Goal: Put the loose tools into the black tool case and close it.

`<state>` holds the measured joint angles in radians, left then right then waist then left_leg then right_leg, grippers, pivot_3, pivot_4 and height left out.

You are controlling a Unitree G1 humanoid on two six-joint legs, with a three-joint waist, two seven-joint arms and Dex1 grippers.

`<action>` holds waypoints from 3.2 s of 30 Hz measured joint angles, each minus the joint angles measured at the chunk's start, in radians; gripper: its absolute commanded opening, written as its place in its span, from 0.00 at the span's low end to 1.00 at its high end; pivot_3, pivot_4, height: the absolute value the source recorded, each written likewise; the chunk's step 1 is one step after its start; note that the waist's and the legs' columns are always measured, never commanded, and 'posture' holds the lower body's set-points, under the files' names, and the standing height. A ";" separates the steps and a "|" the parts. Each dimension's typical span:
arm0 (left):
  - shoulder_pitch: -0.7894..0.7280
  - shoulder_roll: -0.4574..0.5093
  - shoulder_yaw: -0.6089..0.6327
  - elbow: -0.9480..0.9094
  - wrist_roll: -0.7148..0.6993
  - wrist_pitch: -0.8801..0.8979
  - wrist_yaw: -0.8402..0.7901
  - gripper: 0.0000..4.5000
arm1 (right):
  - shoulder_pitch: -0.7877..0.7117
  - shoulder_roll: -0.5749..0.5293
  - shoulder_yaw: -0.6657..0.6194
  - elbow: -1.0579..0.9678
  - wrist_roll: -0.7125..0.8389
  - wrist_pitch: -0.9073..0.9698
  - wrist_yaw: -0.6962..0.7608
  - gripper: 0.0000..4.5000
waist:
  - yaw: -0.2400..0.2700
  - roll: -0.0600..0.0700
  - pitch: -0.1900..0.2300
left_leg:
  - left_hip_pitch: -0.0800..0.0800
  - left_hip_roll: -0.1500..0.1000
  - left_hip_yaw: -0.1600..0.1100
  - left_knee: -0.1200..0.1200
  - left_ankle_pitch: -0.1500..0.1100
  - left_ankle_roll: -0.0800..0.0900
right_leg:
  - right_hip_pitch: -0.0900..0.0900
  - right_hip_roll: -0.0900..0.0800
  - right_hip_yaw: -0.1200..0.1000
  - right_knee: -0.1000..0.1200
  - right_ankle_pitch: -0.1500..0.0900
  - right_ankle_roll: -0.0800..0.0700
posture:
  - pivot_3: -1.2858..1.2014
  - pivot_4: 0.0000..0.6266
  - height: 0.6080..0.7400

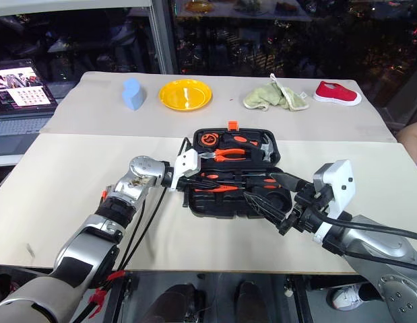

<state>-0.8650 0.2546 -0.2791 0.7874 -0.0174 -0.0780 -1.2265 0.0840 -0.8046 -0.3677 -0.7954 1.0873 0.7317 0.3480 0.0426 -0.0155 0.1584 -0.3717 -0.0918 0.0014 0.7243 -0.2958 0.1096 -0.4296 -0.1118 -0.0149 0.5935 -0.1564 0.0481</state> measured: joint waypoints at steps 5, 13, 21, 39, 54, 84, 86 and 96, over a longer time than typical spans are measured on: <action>-0.001 -0.002 0.000 0.014 0.016 -0.028 0.003 0.01 | -0.001 0.000 0.000 0.000 0.000 0.000 0.000 1.00 | 0.000 0.002 -0.002 | 0.002 0.000 0.000 -0.001 -0.003 -0.005 | 0.005 -0.002 0.000 0.000 -0.001 0.001 | 0.52 0.24 1.00; 0.001 -0.013 -0.003 0.056 0.042 -0.093 0.035 0.01 | -0.001 0.000 0.000 0.002 0.000 0.000 0.000 1.00 | 0.005 0.005 -0.005 | 0.003 0.000 -0.001 0.000 -0.004 -0.004 | 0.006 -0.003 0.000 -0.002 -0.002 0.003 | 0.52 0.24 1.00; -0.007 -0.014 -0.006 0.059 0.053 -0.098 0.033 0.01 | -0.005 0.000 0.000 0.002 0.000 0.000 0.000 1.00 | 0.006 0.005 -0.005 | 0.003 0.000 -0.002 0.000 -0.004 -0.004 | 0.006 -0.003 0.000 -0.004 -0.002 0.004 | 0.52 0.24 1.00; 0.460 0.590 0.524 -0.964 -0.396 0.935 -0.007 1.00 | -0.331 -0.054 0.240 0.218 -0.083 -0.001 0.368 1.00 | -0.052 -0.002 0.003 | -0.021 0.001 -0.001 -0.016 0.008 -0.017 | -0.028 0.007 0.001 0.000 0.004 -0.013 | 0.52 0.24 1.00; 1.047 0.654 1.096 -1.346 -0.500 1.457 0.241 1.00 | -0.544 0.071 0.467 0.376 -0.234 -0.030 0.668 1.00 | -0.001 -0.008 0.009 | -0.013 0.001 -0.003 -0.016 0.003 -0.031 | -0.023 0.005 -0.003 0.001 0.003 -0.015 | 0.52 0.24 1.00; 0.628 0.795 0.540 -0.969 -1.263 1.671 1.336 0.54 | -0.345 0.151 0.363 0.220 -0.289 -0.045 0.449 1.00 | -0.032 -0.001 0.004 | 0.004 0.001 -0.001 -0.032 0.010 -0.045 | -0.020 0.008 0.003 0.006 0.003 -0.022 | 0.52 0.24 1.00; 0.628 0.786 0.545 -0.963 -1.263 1.671 1.346 0.38 | -0.345 0.142 0.355 0.215 -0.289 -0.045 0.449 1.00 | -0.031 -0.001 0.004 | 0.004 0.001 -0.001 -0.032 0.010 -0.045 | -0.020 0.008 0.003 0.006 0.003 -0.022 | 0.52 0.24 1.00; 0.600 0.816 0.485 -0.945 -1.113 1.602 1.160 0.36 | -0.313 0.107 0.306 0.173 -0.243 -0.026 0.425 1.00 | -0.027 0.003 0.002 | 0.004 0.001 -0.001 -0.032 0.012 -0.046 | -0.014 0.008 0.002 0.006 0.003 -0.023 | 0.52 0.24 1.00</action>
<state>-0.2646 1.0704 0.2062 -0.1578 -1.1308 1.5244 -0.0663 -0.2291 -0.6979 -0.0612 -0.6220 0.8443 0.7061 0.7728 0.0153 -0.0124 0.1602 -0.3675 -0.0910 0.0002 0.6923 -0.2842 0.0633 -0.4436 -0.1040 -0.0134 0.5995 -0.1538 0.0255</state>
